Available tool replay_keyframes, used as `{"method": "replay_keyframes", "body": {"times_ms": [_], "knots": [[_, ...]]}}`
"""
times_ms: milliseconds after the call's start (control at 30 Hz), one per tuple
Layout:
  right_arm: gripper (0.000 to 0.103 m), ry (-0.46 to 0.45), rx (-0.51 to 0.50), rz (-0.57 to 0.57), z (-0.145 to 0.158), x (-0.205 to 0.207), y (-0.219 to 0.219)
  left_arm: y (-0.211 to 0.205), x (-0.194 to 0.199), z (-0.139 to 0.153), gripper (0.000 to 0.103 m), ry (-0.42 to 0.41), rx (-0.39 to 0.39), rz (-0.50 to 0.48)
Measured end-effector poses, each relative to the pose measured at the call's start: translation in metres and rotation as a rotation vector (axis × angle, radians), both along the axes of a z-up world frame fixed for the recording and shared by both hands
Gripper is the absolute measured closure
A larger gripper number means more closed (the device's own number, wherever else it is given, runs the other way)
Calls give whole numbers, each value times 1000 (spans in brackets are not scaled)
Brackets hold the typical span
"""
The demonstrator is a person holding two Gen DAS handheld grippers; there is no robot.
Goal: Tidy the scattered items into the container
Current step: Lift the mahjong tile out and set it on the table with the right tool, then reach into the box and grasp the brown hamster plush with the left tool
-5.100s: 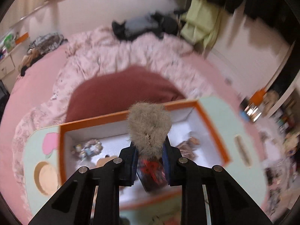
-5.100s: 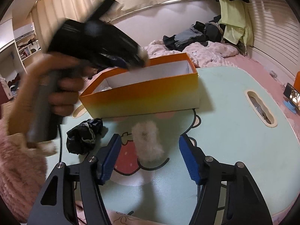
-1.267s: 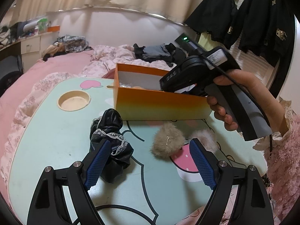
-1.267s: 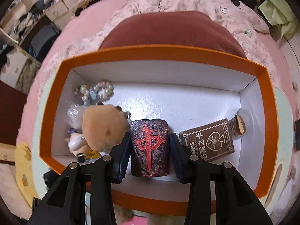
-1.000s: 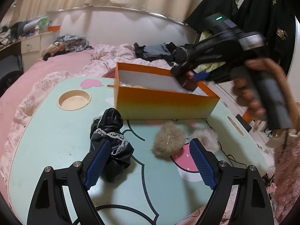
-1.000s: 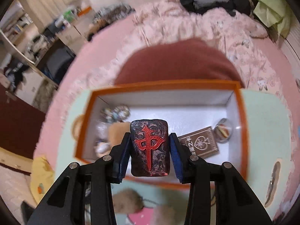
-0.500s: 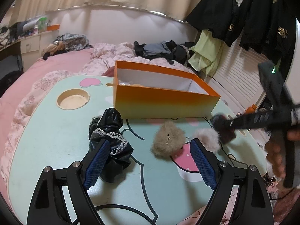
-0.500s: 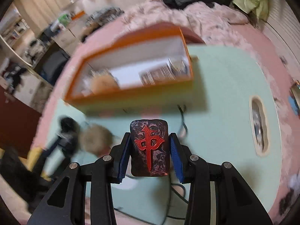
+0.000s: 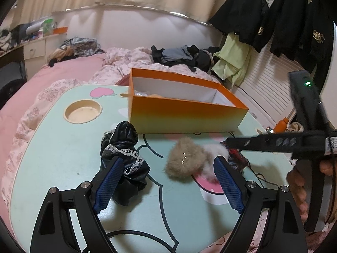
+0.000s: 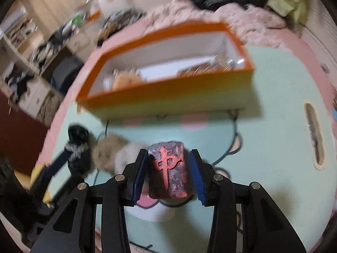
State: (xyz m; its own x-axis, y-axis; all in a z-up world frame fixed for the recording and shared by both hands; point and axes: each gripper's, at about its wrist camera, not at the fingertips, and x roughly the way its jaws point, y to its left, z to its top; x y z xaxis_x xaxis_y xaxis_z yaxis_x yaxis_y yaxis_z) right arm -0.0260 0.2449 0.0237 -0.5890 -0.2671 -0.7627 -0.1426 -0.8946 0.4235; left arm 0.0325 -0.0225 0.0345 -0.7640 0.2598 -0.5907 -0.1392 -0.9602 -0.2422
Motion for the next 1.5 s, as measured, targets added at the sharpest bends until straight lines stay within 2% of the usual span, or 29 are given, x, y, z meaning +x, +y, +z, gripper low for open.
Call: {"method": "replay_keyframes", "body": {"times_ms": [100, 200, 300, 467, 500, 567, 633, 733, 833, 967, 1133, 1367, 1500], "knots": [[61, 42, 5, -27, 9, 11, 7, 2, -1, 1, 16, -4, -8, 0], [61, 34, 44, -46, 7, 15, 7, 4, -4, 5, 16, -7, -21, -11], [61, 20, 24, -50, 3, 16, 12, 1, -13, 15, 16, -35, -5, -25], [61, 30, -24, -88, 0, 23, 25, -10, -58, 57, 17, -123, -37, -30], [61, 36, -31, -91, 1, 24, 27, -12, -72, 65, 25, -158, -42, -44], [61, 45, -39, -96, 1, 26, 29, -12, -104, 76, 35, -246, -36, -82], [61, 46, -48, -92, 0, 26, 29, -12, -130, 81, 40, -292, -57, -74], [61, 41, -64, -84, -4, 26, 29, 1, -159, 74, 53, -350, -149, -48], [61, 36, -84, -83, -9, 27, 31, 21, -179, 55, 63, -434, -163, -91], [61, 33, -107, -89, -12, 28, 35, 45, -191, 31, 64, -481, -269, -66], [61, 44, -117, -97, -9, 31, 37, 59, -202, 12, 64, -511, -350, -57], [61, 49, -125, -96, -7, 31, 39, 61, -210, 8, 64, -512, -323, -68], [61, 43, -139, -100, -11, 31, 41, 54, -210, 11, 71, -485, -265, -87]]}}
